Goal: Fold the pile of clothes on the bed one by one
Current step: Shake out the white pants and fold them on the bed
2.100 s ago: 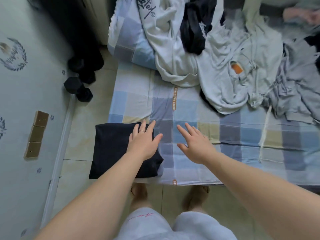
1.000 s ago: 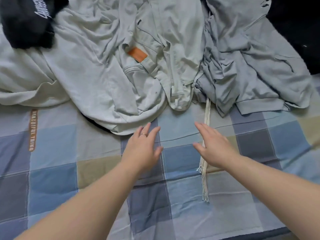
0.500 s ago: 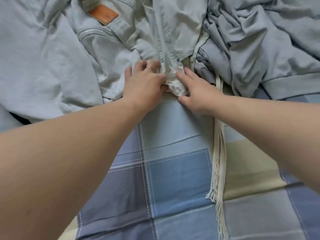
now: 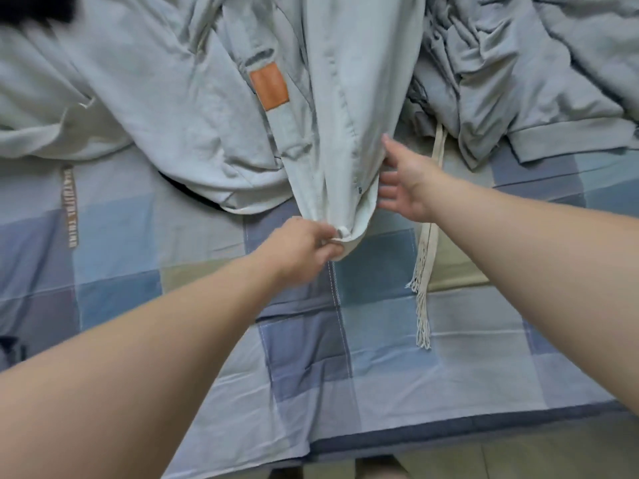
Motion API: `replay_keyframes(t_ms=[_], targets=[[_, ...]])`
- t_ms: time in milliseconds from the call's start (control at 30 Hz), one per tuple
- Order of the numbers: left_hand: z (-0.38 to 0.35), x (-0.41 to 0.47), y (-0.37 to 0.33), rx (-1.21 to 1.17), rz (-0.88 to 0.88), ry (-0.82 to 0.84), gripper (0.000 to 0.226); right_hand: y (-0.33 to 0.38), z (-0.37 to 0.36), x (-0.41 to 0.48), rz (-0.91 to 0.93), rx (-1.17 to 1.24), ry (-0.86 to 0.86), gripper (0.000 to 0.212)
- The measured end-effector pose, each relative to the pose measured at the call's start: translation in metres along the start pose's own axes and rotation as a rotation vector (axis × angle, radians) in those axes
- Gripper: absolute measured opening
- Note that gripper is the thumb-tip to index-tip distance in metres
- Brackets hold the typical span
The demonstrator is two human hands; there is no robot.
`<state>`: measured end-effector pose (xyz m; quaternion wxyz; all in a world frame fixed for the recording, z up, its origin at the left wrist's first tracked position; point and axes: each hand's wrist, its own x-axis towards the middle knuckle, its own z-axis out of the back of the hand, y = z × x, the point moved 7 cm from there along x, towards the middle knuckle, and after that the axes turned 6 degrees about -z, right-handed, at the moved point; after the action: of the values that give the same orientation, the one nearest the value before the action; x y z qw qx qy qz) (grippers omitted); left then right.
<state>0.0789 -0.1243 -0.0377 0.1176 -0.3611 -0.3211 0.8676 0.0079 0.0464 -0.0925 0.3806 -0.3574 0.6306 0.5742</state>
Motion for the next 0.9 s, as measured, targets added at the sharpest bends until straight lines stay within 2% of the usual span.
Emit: replay_keyframes(t_ms=[67, 200, 233, 333, 433, 533, 633, 733, 800, 900], targets=[[-0.025, -0.038, 0.003, 0.005, 0.040, 0.133, 0.031, -0.014, -0.003, -0.016, -0.033, -0.043, -0.038, 0.046], [-0.070, -0.103, 0.009, 0.032, 0.052, 0.342, 0.009, -0.051, -0.001, -0.048, -0.083, -0.149, -0.069, 0.020], [-0.082, -0.118, 0.008, 0.041, 0.036, 0.399, 0.012, -0.059, -0.001, -0.057, -0.076, -0.157, -0.069, 0.016], [-0.112, -0.155, 0.008, 0.135, -0.025, 0.559, 0.020, -0.073, 0.000, -0.073, -0.066, -0.142, -0.088, 0.029], [-0.136, -0.185, 0.012, 0.142, -0.026, 0.632, 0.021, -0.092, -0.009, -0.084, -0.111, -0.226, -0.052, 0.032], [-0.139, -0.188, 0.020, 0.113, 0.031, 0.564, 0.024, -0.111, -0.021, -0.085, -0.124, -0.418, -0.088, 0.029], [-0.117, -0.165, 0.034, 0.094, 0.081, 0.372, 0.034, -0.123, -0.030, -0.080, -0.079, -0.598, -0.167, 0.060], [-0.085, -0.135, 0.051, 0.200, 0.087, 0.163, 0.039, -0.127, -0.036, -0.069, 0.011, -0.594, -0.206, 0.075], [-0.070, -0.117, 0.065, 0.237, 0.118, 0.076, 0.041, -0.129, -0.033, -0.059, 0.046, -0.570, -0.266, 0.068], [-0.058, -0.092, 0.079, 0.212, 0.160, -0.036, 0.042, -0.132, -0.028, -0.048, 0.091, -0.621, -0.347, 0.036]])
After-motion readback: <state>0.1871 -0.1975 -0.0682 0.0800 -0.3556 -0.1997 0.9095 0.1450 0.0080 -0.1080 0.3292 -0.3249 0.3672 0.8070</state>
